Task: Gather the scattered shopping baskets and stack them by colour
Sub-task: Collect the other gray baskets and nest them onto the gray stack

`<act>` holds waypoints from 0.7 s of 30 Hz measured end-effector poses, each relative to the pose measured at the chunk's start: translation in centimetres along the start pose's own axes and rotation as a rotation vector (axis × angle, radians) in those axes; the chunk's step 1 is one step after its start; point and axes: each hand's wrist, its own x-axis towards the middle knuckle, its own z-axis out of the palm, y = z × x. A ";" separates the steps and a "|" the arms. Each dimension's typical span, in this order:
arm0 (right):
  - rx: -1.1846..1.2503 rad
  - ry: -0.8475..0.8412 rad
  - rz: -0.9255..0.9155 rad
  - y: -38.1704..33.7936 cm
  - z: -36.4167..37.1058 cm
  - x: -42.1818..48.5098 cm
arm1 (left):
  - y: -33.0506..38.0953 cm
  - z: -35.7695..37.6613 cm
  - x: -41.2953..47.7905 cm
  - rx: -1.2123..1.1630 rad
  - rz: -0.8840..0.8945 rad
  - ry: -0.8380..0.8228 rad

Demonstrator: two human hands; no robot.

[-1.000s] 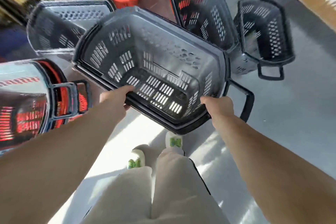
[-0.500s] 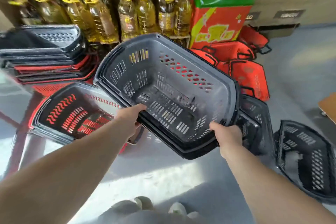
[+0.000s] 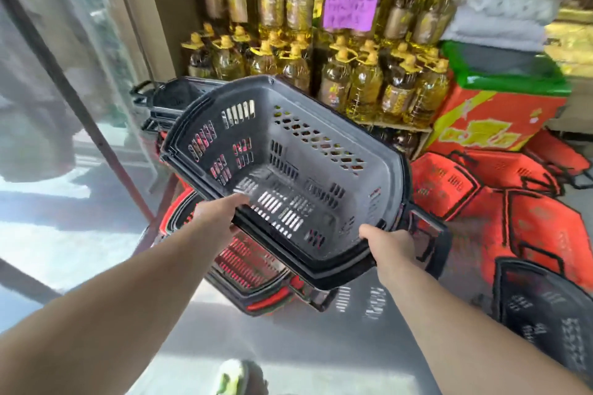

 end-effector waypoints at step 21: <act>-0.066 -0.066 0.290 4.6 17.6 1.2 | -3.9 -10.3 19.1 0.109 -0.313 0.136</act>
